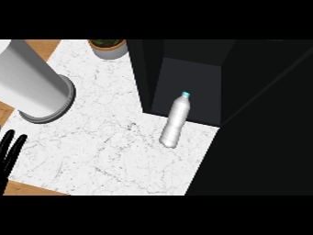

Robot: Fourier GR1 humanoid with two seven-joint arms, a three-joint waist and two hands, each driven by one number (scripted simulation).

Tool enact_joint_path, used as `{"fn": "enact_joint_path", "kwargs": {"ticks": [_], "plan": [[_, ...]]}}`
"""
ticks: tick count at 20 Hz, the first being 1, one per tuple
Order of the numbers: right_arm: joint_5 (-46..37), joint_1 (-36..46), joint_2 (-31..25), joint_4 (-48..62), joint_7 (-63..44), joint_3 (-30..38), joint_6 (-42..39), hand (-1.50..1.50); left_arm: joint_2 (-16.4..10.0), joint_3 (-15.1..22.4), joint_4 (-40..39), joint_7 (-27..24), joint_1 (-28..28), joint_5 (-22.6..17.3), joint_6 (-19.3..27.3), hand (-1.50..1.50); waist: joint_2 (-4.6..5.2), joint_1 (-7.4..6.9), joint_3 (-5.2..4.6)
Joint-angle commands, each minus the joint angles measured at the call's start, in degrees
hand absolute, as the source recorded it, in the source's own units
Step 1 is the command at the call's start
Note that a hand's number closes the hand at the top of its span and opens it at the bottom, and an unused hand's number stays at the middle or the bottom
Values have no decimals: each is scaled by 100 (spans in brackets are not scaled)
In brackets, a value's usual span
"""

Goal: Pick up the bottled water, place it into the cabinet and close the cabinet

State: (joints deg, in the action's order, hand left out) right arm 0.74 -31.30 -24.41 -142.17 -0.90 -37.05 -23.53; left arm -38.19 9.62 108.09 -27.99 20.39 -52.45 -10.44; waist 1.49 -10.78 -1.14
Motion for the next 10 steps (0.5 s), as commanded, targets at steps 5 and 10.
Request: {"fn": "enact_joint_path", "kwargs": {"ticks": [5, 10], "plan": [[-176, 1089, -123, 26, -755, -700, -594, -150, -188, -101, 9, 114, -48, -110, -199, -150, 27, -316, -28], [-11, 1510, -13, 17, -869, -623, -596, 150, -293, -232, -61, 146, -110, -152, -249, -150, 25, -284, -38]]}}
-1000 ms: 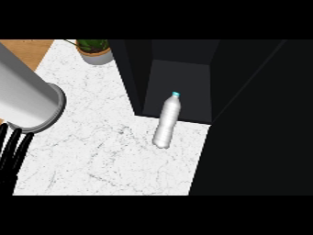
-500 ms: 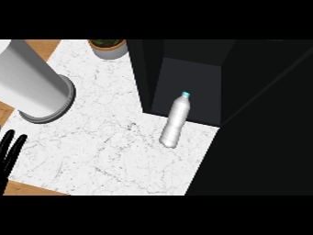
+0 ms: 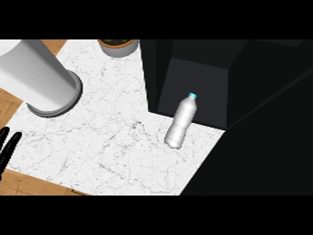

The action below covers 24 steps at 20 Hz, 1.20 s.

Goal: Pick up the bottled water, place it into the cabinet and close the cabinet

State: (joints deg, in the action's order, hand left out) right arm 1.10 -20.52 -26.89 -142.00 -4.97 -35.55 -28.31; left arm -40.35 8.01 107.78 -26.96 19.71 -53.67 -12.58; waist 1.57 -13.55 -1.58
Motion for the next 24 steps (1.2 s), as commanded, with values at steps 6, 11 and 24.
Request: {"fn": "enact_joint_path", "kwargs": {"ticks": [6, 11, 24], "plan": [[-25, 761, 212, 107, -780, -672, -174, 150, -156, -147, -56, 62, 7, -120, -175, -150, 10, -39, -11], [67, 988, 427, 205, -836, -596, -86, 150, -173, -189, -69, 82, -42, -166, -194, -150, 33, 14, -2], [1352, 1279, 1111, 892, -1199, -664, 101, 150, -253, -297, -78, 76, -156, -261, -395, -150, 243, -317, 24]]}}
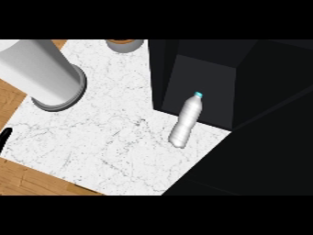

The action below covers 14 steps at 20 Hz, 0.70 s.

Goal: Pick up the bottled water, place it into the cabinet and close the cabinet

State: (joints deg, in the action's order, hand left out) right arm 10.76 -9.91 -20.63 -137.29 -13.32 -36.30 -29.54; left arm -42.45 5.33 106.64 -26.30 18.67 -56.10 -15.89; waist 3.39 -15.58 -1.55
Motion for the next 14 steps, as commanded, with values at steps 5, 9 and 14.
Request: {"fn": "enact_joint_path", "kwargs": {"ticks": [5, 9, 14], "plan": [[761, 575, 756, 685, -653, -271, 445, 150, -39, -55, -51, 11, -85, -35, -88, -150, 37, -18, 15], [742, 1205, 937, 948, -1005, 160, 581, 150, -31, -142, -144, 10, -100, -120, -68, -150, -36, 131, 25], [649, 2205, 869, 1541, -1576, 575, 430, 150, -66, -137, -289, 25, -23, -71, -153, -150, -95, 148, 22]]}}
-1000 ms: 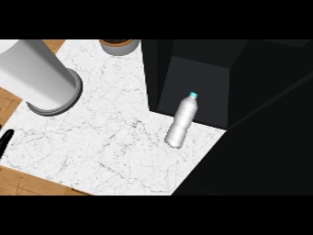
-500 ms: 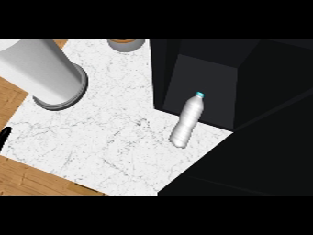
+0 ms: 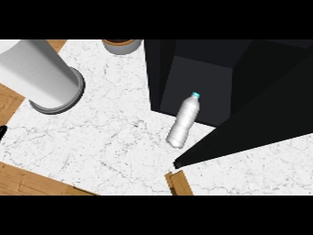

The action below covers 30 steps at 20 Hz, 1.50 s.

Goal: Pick up the bottled water, place it into the cabinet and close the cabinet

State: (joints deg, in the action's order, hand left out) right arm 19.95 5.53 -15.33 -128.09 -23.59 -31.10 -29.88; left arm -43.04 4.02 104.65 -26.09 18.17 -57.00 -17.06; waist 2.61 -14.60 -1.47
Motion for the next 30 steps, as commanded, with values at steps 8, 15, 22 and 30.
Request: {"fn": "enact_joint_path", "kwargs": {"ticks": [8, 15, 22, 30], "plan": [[-425, 2491, 1109, 2335, -1236, 542, 970, 150, 6, -94, -219, 44, 3, -117, -27, -150, -58, 131, 62], [-381, 4200, 1519, 4267, -1386, 864, 1672, 150, 8, -202, -343, -40, 116, -129, -198, -150, -68, 225, 101], [-883, 5096, 1527, 5326, -820, 1284, 2725, 150, 40, -305, -365, -101, 201, -170, -261, -150, -72, 350, 116], [-1019, 5329, 1533, 6099, -194, 1493, 3575, 150, 50, -426, -305, -124, 302, -222, -251, -150, -51, 482, 135]]}}
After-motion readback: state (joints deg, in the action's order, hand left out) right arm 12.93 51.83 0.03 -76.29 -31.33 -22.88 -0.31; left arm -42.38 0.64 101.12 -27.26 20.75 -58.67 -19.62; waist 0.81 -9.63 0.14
